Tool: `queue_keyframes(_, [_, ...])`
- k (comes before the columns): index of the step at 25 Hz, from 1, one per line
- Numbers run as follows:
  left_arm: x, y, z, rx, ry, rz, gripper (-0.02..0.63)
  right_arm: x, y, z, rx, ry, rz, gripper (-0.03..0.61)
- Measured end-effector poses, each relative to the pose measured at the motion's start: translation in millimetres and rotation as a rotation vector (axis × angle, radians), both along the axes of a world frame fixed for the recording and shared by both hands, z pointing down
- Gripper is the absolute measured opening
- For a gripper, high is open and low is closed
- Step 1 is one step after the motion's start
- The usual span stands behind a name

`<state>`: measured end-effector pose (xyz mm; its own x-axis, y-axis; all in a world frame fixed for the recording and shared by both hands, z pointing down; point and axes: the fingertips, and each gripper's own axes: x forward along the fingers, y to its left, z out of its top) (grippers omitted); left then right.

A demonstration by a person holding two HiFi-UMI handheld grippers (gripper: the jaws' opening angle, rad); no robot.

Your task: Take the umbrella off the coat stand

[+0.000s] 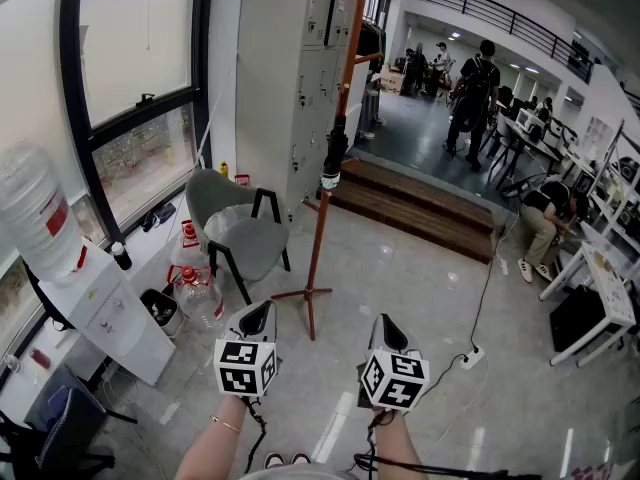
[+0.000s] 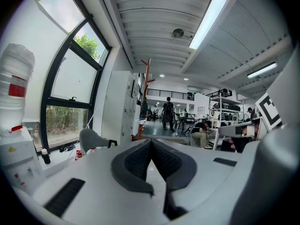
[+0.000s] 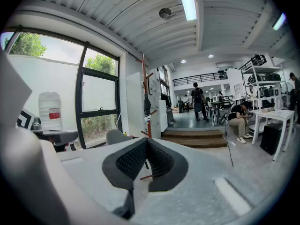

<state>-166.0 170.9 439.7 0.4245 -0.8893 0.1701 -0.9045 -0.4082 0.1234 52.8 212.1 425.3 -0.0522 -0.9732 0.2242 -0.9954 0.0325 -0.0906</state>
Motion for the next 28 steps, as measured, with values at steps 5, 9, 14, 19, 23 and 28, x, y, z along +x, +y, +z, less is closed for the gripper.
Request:
queue_keyframes(5, [-11.2, 0.0, -0.2, 0.0, -0.001, -0.003, 0.003, -10.8, 0.6, -2.7, 0.007, 0.004, 0.002, 0.005])
queue_keyframes(9, [-22.4, -1.6, -3.2, 0.002, 0.002, 0.003, 0.003, -20.6, -0.1, -11.3, 0.036, 0.005, 0.012, 0.005])
queue_keyframes(14, [-32.4, -1.5, -0.8, -0.004, -0.004, 0.025, 0.003, -32.3, -0.3, -13.2, 0.038, 0.001, 0.024, 0.005])
queue_keyframes(19, [-39.2, -4.1, 1.4, -0.011, 0.002, 0.042, 0.003, -37.6, 4.6, -6.6, 0.022, -0.02, 0.048, 0.005])
queue_keyframes(23, [-42.0, -10.2, 3.4, -0.01, 0.005, 0.046, 0.004, -36.6, 2.8, -0.1, 0.014, -0.028, 0.064, 0.005])
queue_keyframes(28, [-41.3, -28.2, 8.4, -0.017, 0.005, 0.044, 0.003, -31.9, -15.2, 3.5, 0.014, -0.04, 0.076, 0.005])
